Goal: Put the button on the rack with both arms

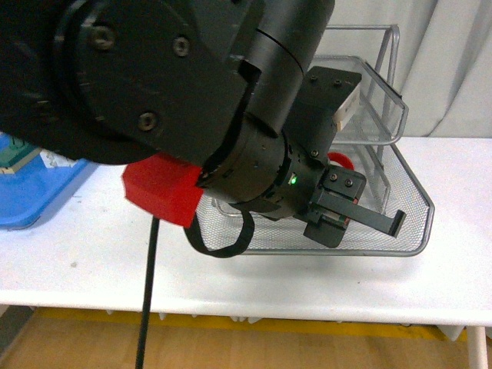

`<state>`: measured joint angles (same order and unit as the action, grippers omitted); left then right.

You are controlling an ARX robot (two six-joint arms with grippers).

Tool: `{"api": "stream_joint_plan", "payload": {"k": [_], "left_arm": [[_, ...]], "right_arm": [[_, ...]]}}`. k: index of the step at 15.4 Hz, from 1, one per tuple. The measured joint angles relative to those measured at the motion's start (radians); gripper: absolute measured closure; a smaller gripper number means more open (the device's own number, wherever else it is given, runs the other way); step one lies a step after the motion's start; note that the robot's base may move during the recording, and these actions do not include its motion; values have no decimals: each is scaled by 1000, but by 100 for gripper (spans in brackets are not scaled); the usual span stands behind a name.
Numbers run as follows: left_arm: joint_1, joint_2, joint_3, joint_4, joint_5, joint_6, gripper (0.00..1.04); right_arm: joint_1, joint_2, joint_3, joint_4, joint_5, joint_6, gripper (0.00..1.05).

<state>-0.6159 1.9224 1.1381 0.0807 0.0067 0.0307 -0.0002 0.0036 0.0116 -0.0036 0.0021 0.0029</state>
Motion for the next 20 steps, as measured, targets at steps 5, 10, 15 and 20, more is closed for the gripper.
{"api": "stream_joint_plan", "payload": {"k": [5, 10, 15, 20], "left_arm": [[10, 193, 273, -175, -50, 20, 68], [17, 289, 453, -277, -91, -7, 50], [6, 173, 313, -178, -58, -35, 6], [-25, -216, -65, 113, -50, -48, 7]], "right_arm": [[0, 0, 0, 0, 0, 0, 6], [0, 0, 0, 0, 0, 0, 6], [0, 0, 0, 0, 0, 0, 6], [0, 0, 0, 0, 0, 0, 6]]}}
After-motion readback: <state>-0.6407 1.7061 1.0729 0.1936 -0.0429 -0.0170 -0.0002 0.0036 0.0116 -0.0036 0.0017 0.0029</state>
